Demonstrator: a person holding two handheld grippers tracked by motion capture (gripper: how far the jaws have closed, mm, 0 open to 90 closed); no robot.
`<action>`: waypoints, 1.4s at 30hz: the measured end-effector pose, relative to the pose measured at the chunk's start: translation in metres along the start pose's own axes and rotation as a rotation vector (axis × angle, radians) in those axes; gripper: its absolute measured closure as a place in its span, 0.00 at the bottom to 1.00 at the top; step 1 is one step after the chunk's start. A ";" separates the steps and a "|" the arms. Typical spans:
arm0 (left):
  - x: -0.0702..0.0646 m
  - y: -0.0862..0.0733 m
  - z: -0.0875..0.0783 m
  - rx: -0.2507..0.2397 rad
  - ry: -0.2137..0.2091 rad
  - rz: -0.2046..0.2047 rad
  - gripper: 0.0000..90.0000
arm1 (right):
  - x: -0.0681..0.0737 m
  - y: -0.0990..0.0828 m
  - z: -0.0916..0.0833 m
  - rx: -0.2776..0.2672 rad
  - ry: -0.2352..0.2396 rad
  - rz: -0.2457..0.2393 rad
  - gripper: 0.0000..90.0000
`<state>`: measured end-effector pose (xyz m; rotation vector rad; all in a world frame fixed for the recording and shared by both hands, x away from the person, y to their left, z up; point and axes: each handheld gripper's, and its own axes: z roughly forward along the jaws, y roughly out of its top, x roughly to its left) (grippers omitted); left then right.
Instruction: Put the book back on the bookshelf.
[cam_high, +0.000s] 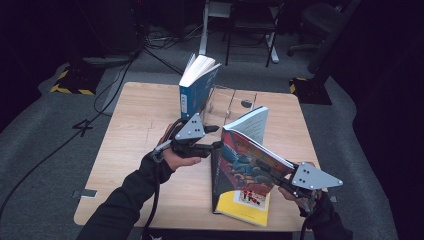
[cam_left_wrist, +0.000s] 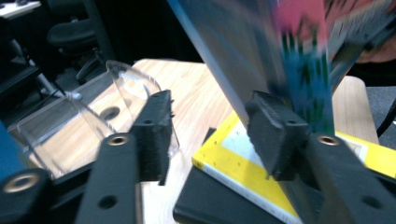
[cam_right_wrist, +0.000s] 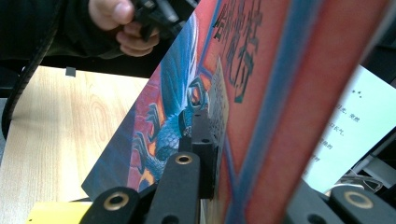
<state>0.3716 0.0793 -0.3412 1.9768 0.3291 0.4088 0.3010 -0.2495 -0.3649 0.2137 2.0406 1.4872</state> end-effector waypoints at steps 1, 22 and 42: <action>-0.002 -0.004 -0.001 0.006 0.001 -0.013 0.49 | 0.000 0.000 0.000 -0.001 -0.001 0.000 0.95; -0.047 -0.074 0.025 0.113 -0.161 -0.068 0.29 | 0.007 -0.002 -0.005 -0.023 -0.010 0.019 0.95; -0.058 -0.066 0.067 0.001 -0.182 -0.054 0.52 | 0.011 -0.001 -0.010 -0.024 0.004 -0.001 0.94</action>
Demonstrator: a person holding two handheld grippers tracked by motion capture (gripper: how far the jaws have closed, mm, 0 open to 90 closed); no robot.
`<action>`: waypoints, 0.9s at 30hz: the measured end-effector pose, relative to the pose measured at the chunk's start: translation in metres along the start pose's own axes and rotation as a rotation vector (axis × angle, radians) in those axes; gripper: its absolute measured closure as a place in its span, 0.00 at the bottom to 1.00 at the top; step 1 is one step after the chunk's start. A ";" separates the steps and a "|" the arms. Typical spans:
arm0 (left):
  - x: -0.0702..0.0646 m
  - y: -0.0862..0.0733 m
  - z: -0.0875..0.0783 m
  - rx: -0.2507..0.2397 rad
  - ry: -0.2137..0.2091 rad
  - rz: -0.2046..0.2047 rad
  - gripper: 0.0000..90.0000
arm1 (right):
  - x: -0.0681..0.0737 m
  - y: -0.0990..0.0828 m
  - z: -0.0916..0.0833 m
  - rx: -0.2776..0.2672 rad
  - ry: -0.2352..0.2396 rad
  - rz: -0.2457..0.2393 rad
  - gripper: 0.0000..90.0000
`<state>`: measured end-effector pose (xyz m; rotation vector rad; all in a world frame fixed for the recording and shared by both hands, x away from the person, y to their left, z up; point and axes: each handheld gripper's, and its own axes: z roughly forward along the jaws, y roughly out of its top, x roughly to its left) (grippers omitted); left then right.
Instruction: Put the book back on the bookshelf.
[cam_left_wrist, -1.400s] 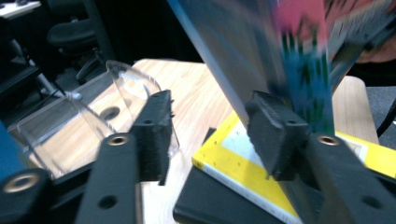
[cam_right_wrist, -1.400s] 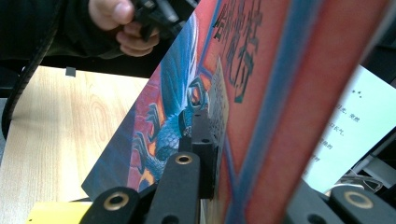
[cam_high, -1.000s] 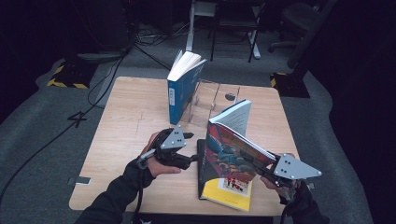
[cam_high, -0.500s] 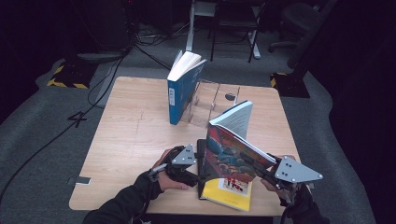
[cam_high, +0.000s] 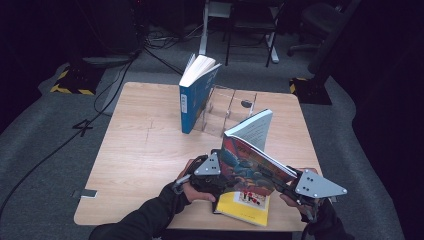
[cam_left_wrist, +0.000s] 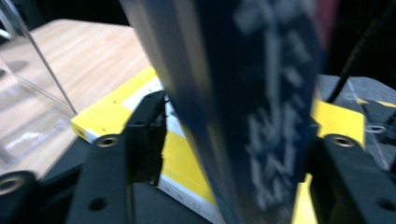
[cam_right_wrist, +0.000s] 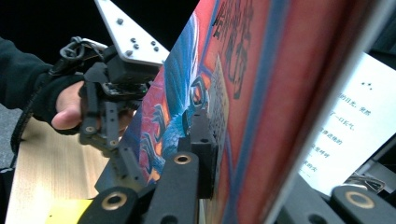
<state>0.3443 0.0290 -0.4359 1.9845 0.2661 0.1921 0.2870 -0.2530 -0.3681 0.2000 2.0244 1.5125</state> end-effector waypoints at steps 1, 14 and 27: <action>0.000 0.001 0.001 -0.005 -0.003 -0.003 0.52 | 0.000 0.000 0.000 0.002 0.000 -0.003 0.94; -0.003 0.002 -0.002 -0.004 -0.033 0.048 0.76 | -0.011 -0.005 -0.011 0.023 -0.070 0.015 0.80; -0.009 0.000 -0.003 -0.006 -0.074 0.065 0.80 | -0.030 -0.017 -0.024 0.044 -0.157 0.118 0.54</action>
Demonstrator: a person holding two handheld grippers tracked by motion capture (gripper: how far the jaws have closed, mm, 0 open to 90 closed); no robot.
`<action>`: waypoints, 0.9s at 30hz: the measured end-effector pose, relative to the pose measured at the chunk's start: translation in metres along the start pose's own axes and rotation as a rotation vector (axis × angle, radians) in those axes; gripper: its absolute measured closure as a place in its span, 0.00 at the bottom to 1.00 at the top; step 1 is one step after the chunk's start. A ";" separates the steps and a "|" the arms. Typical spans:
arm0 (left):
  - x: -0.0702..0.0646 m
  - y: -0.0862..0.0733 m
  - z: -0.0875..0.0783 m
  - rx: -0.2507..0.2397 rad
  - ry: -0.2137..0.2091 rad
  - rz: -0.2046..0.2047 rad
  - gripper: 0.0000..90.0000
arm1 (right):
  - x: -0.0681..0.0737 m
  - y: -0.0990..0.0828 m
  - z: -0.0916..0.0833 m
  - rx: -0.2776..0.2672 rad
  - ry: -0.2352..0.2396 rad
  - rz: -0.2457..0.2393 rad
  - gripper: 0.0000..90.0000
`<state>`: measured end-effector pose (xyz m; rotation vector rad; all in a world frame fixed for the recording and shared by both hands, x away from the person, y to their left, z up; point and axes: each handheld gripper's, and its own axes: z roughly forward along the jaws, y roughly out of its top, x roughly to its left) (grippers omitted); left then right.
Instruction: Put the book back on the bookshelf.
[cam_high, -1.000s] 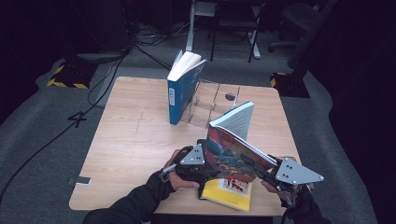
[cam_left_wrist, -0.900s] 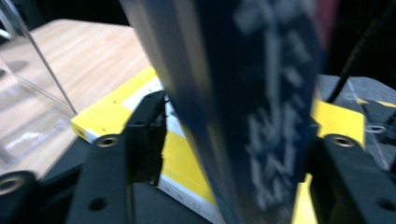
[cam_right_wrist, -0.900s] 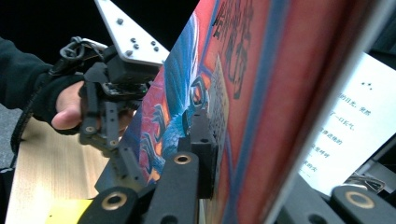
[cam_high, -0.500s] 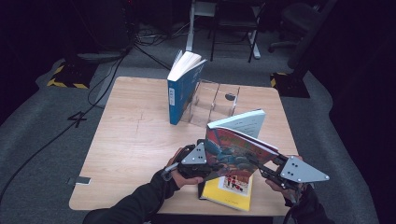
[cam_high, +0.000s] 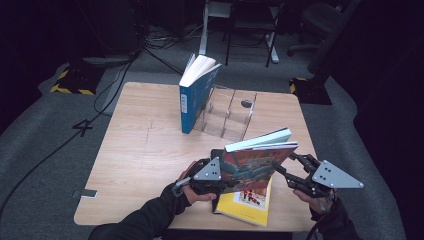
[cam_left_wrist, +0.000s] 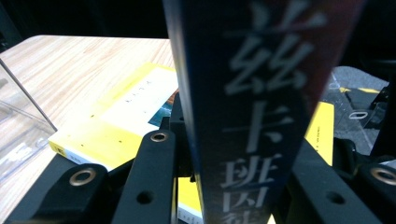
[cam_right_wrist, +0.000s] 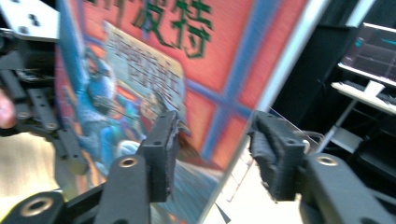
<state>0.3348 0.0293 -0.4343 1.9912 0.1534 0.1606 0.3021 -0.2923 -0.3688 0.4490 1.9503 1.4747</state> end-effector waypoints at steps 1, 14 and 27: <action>0.000 0.000 0.000 0.003 0.000 0.003 0.80 | -0.001 -0.001 0.001 0.003 -0.002 0.011 0.49; -0.002 0.000 0.000 -0.001 0.006 0.025 0.79 | 0.002 -0.016 0.024 0.099 0.171 0.093 0.42; 0.004 0.043 -0.027 -0.174 0.046 0.005 0.69 | 0.003 -0.014 0.021 0.087 0.180 0.091 0.50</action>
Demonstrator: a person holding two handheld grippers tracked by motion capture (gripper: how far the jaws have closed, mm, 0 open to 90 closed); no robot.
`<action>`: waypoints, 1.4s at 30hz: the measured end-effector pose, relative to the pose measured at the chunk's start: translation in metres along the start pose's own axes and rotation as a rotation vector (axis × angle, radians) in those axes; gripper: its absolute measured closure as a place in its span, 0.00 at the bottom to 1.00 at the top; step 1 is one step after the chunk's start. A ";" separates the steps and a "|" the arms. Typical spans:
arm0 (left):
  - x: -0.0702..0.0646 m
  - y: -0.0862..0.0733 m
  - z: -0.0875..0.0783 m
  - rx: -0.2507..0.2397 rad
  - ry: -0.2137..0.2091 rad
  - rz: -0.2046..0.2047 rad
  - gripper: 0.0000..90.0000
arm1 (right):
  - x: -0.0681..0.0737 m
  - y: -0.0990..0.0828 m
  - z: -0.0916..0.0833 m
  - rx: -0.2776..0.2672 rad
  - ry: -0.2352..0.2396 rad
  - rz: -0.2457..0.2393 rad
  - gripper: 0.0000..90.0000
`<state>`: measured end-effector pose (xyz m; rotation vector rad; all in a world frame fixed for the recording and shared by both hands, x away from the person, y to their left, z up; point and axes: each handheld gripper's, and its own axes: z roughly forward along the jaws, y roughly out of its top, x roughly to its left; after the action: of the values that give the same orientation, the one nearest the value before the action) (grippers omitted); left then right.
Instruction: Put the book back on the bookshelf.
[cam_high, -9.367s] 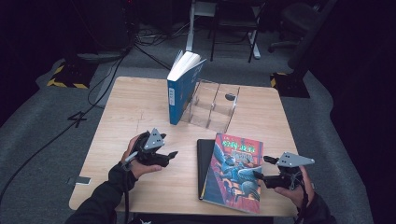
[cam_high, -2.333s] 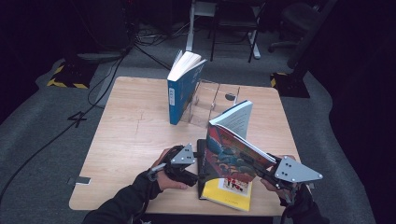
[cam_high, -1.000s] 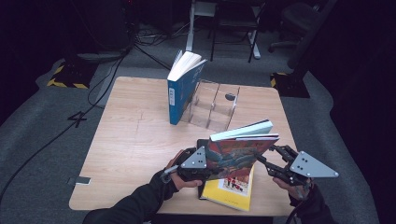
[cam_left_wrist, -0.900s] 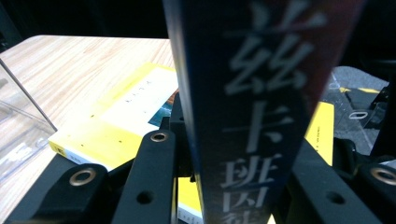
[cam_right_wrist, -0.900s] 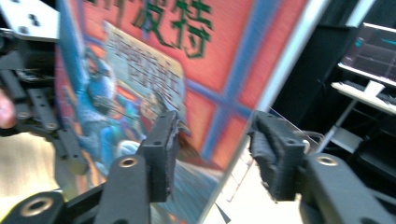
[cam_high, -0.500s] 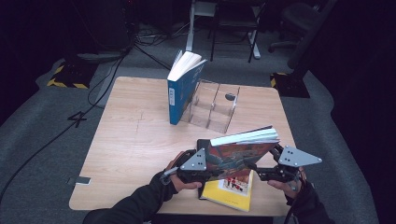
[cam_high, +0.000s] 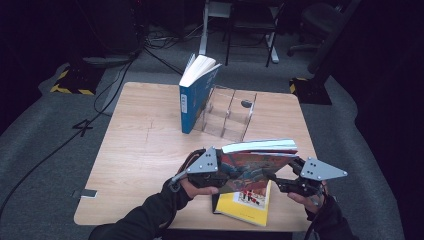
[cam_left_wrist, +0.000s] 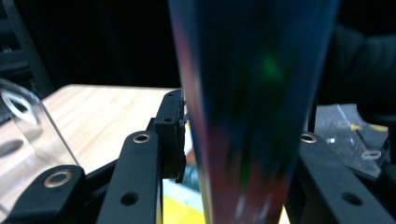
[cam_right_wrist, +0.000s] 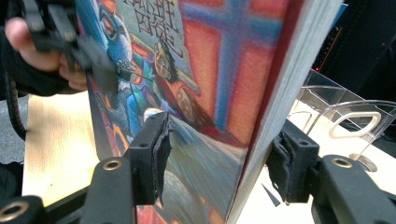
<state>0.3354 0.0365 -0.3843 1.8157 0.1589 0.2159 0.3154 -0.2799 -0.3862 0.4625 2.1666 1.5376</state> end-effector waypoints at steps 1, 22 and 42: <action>0.001 0.004 -0.001 -0.004 0.002 -0.003 0.69 | 0.000 0.000 0.000 0.000 0.000 -0.002 0.50; 0.010 0.054 0.006 0.014 -0.020 0.035 0.76 | -0.001 0.001 0.002 0.003 -0.009 0.006 0.50; 0.023 0.073 -0.020 0.037 0.127 0.065 0.82 | -0.008 -0.001 -0.003 0.012 -0.039 0.019 0.43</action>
<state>0.3526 0.0423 -0.3071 1.8463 0.1946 0.3775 0.3205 -0.2865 -0.3853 0.5145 2.1495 1.5140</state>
